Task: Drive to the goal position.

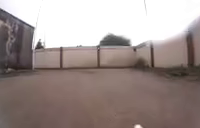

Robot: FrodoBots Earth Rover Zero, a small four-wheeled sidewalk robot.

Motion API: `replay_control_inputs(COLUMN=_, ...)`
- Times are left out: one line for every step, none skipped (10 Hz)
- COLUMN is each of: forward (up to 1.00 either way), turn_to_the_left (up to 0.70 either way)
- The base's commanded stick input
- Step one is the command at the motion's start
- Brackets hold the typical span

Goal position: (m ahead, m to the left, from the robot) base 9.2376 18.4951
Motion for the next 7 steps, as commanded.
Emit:
replay_control_inputs(forward=0.70, turn_to_the_left=0.06)
replay_control_inputs(forward=0.70, turn_to_the_left=0.06)
replay_control_inputs(forward=0.70, turn_to_the_left=0.06)
replay_control_inputs(forward=0.70, turn_to_the_left=0.06)
replay_control_inputs(forward=0.70, turn_to_the_left=0.06)
replay_control_inputs(forward=0.70, turn_to_the_left=0.06)
replay_control_inputs(forward=0.70, turn_to_the_left=0.06)
